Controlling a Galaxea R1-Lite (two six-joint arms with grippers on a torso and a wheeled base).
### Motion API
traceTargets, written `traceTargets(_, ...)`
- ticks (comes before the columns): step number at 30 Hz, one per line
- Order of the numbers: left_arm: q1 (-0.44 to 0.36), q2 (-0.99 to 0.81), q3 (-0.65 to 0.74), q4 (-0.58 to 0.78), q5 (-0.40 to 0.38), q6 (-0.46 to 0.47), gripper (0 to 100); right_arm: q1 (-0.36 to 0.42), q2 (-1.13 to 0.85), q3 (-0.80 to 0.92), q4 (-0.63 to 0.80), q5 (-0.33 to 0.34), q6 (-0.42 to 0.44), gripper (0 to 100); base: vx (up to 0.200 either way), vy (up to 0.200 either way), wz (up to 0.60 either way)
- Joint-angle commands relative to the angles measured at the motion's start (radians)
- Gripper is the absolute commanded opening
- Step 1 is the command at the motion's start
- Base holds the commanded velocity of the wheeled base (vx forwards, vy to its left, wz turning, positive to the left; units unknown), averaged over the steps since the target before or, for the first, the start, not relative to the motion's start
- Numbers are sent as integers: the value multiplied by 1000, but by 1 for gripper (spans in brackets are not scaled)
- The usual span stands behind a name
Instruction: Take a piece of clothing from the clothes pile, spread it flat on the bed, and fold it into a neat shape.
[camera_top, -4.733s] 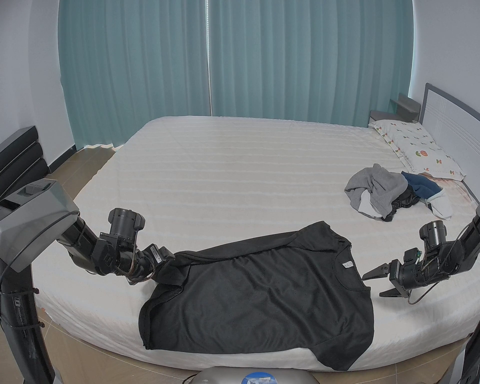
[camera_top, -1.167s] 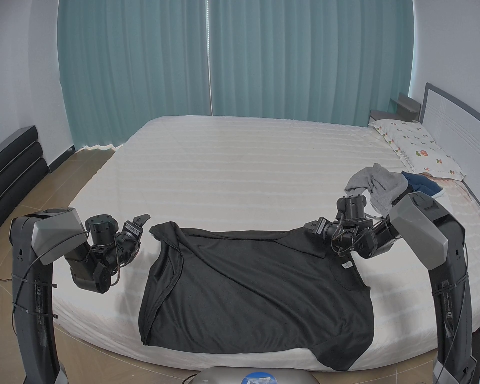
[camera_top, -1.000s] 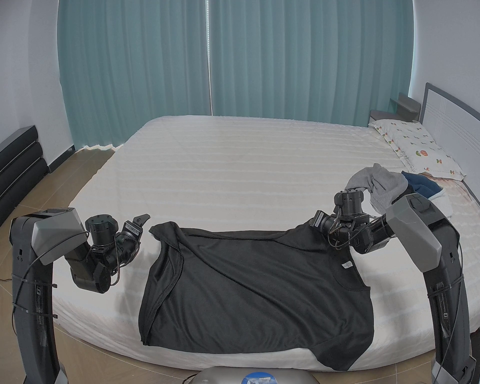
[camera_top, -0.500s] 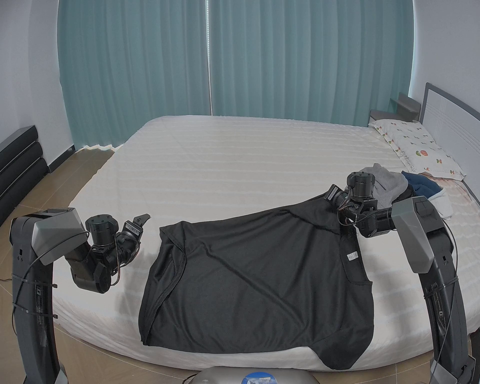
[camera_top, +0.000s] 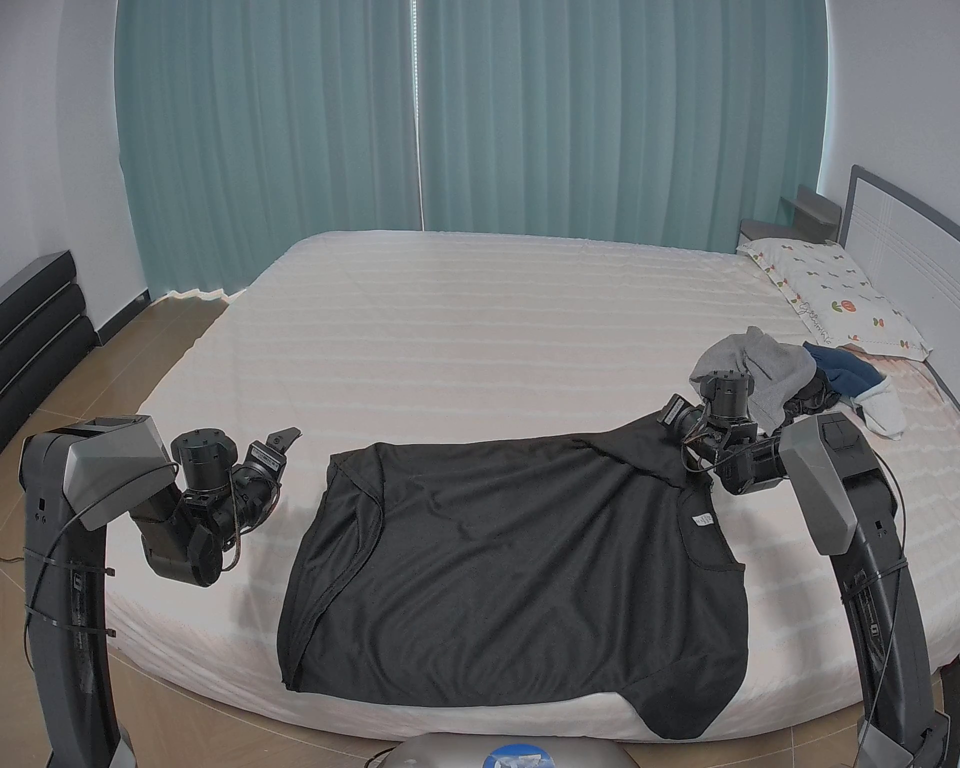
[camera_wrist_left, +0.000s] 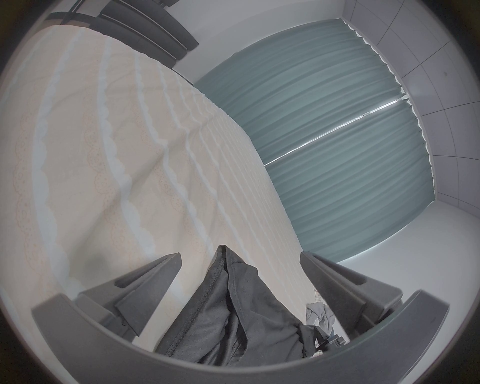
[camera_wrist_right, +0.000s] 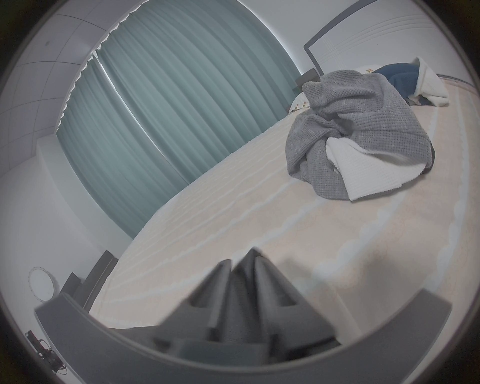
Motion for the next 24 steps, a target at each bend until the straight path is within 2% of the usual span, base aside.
traceTargets(1,0,2,0,-2,0,0,100,-4,6,1,-17,-8,2,100,0,0,0)
traceTargets(5,-2,5,0,-2,0,2,100,-18,-24,20,-9,-11,9,100,0,0,0)
traceTargets(14,-2,8,1,-3,0,15,100,-58,-271,418,-48,82,36,100,0,0,0)
traceTargets(18,-3,8,1,-3,0,15,100,-68,-398,642,-100,133,114,100,0,0,0)
traceTargets(24,-2,-1,-5,-2,1,15,100,-108,-561,964,-189,150,251,100,0,0,0)
